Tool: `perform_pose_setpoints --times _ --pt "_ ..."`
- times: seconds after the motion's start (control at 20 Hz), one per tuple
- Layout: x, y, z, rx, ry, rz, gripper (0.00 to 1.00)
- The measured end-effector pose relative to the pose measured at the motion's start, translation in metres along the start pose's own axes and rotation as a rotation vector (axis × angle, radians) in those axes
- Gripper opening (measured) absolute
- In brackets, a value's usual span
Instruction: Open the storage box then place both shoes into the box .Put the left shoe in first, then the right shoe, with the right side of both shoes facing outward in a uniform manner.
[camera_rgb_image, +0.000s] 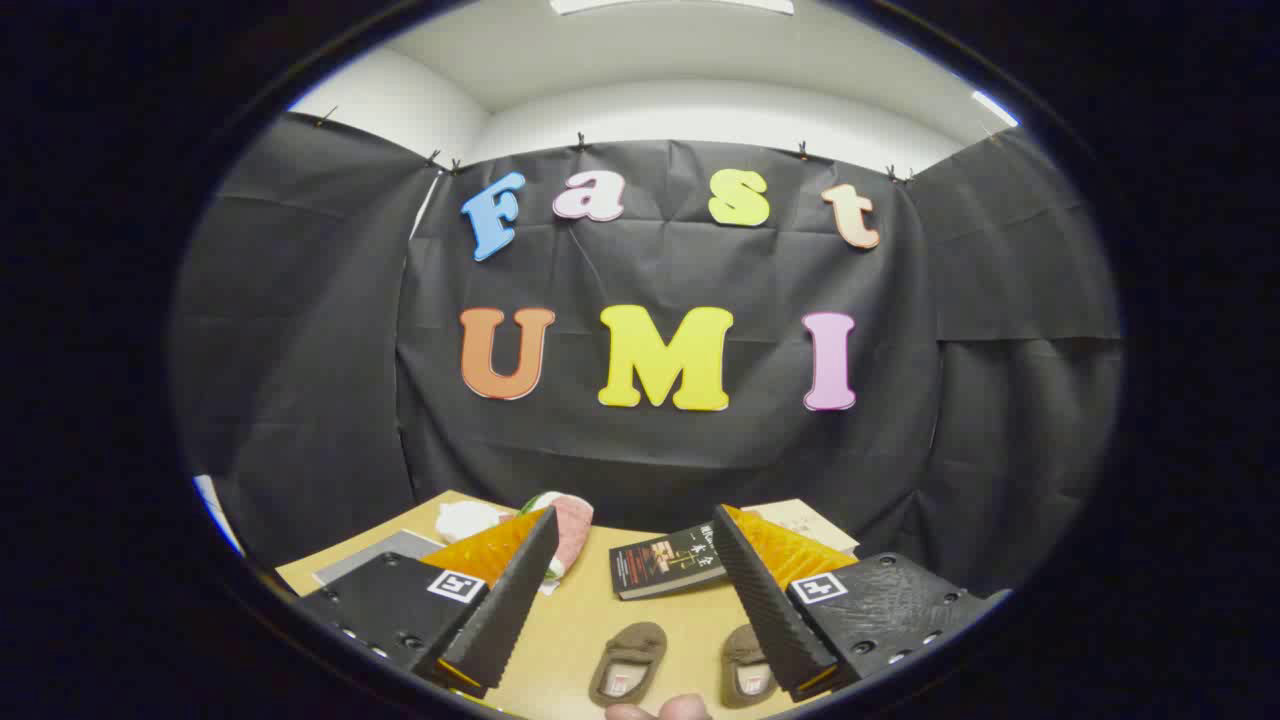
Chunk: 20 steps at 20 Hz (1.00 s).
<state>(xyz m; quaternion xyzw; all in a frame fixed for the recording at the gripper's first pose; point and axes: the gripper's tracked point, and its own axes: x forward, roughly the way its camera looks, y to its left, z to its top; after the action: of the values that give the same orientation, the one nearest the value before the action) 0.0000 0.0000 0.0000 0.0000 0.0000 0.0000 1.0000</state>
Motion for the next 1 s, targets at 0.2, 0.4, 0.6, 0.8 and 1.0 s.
perform_pose_setpoints --times 0.2,0.4,0.6,0.8,1.0 --pt "0.003 0.001 0.000 0.010 0.007 0.013 0.95" --pt "0.005 0.000 0.002 0.017 0.008 0.029 0.95" --pt "0.008 -0.008 -0.002 0.034 0.021 0.029 0.95" --pt "0.011 -0.018 -0.006 0.044 0.031 0.028 0.95" --pt "0.014 -0.021 -0.007 0.039 0.030 0.044 0.95"
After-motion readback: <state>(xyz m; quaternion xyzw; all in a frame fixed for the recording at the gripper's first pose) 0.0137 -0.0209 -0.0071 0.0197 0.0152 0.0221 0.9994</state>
